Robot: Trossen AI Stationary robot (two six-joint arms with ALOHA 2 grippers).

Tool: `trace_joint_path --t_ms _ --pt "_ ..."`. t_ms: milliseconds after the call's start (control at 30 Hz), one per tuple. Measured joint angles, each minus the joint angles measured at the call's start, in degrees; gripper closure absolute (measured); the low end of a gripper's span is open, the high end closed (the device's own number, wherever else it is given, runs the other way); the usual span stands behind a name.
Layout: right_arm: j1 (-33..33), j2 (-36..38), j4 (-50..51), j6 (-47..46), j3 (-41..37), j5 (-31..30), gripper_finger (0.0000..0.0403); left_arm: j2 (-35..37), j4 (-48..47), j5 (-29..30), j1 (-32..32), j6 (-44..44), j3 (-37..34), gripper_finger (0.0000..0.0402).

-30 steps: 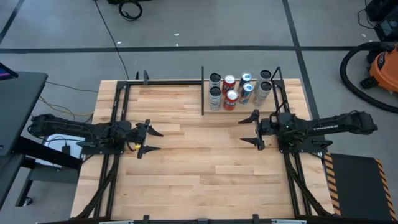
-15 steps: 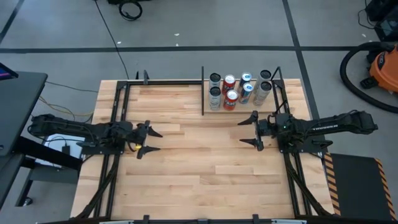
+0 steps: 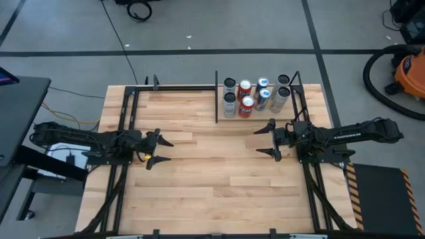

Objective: Place canned beverage on shelf
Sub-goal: Return to Home Position

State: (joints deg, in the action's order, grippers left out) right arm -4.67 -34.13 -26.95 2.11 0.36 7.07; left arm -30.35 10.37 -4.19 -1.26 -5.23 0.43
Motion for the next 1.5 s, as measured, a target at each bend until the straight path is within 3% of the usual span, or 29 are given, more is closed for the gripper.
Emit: trace_joint_path --t_ms 500,867,1500 --pt "0.0 1.5 -0.2 0.0 0.0 0.0 0.0028 1.6 -0.1 0.0 0.0 0.0 0.0 0.0088" --pt "-0.5 13.1 -0.4 0.0 0.0 0.0 0.0028 12.3 0.1 0.0 0.0 0.0 0.0 0.0088" --pt "-1.9 24.6 -0.4 0.0 0.0 0.0 0.0028 27.8 0.1 0.0 3.1 0.0 0.0 0.0088"
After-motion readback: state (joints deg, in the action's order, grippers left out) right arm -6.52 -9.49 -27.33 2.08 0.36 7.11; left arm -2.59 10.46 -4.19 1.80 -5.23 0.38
